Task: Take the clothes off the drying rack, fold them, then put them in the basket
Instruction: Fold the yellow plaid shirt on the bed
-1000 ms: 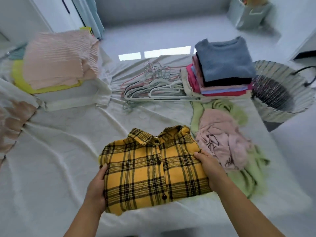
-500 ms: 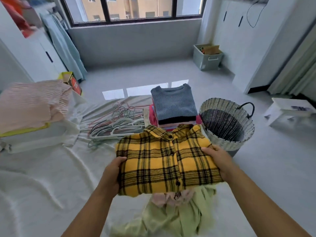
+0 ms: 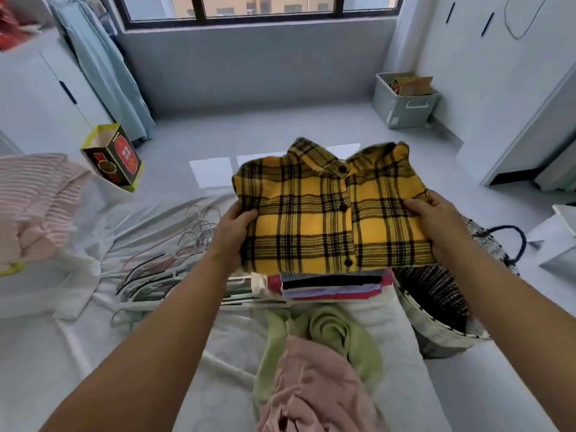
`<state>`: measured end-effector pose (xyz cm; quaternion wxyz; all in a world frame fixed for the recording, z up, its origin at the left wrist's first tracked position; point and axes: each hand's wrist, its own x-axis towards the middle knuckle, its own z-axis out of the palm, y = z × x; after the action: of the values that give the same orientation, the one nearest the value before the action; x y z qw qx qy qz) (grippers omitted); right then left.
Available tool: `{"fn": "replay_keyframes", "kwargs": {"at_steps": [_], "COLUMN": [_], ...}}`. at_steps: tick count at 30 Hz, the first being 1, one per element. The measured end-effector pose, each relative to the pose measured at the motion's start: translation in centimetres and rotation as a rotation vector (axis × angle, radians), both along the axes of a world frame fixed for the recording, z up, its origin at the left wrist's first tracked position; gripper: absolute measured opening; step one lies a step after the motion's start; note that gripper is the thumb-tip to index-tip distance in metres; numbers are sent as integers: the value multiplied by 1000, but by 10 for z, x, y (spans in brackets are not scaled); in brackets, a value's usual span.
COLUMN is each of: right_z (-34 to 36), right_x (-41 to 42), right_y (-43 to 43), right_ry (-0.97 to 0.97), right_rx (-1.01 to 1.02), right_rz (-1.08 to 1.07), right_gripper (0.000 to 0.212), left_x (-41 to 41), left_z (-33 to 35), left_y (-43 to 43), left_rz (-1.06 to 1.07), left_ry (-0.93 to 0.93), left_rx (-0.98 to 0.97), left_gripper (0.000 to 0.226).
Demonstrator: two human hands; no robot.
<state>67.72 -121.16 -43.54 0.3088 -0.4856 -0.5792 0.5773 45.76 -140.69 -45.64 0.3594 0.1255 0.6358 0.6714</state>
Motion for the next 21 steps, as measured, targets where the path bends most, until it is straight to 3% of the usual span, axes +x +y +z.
{"fn": "replay_keyframes", "kwargs": {"at_steps": [3,5,7,9,15,18,21], "right_z": [-41,-77,-113,-136,-155,-152,-154], "right_x": [-28,-40,-47,-47,-45,-38,-21], "right_y": [37,39,27,18,22,23,5], "right_ry": [-314,-517,-715,-874,-872,-819,-673], "right_rx": [117,169,242,279,321,302,378], "right_rz": [-4,160,355,399,349,367,283], "right_gripper": [53,62,63,63,62,63,62], "left_x": [-24,-25,-19,-14,-12,-10,12], "left_z": [-49,-88,-119,-139,-145,-139,-156], "left_y": [30,42,49,55,67,50,1], "left_rz": [-142,-228,-193,-135,-111,18,220], "left_ry": [186,269,267,229,193,115,207], "left_rx": [-234,-405,-403,-368,-365,-327,-394], "left_gripper": [51,69,74,71,63,65,31]}}
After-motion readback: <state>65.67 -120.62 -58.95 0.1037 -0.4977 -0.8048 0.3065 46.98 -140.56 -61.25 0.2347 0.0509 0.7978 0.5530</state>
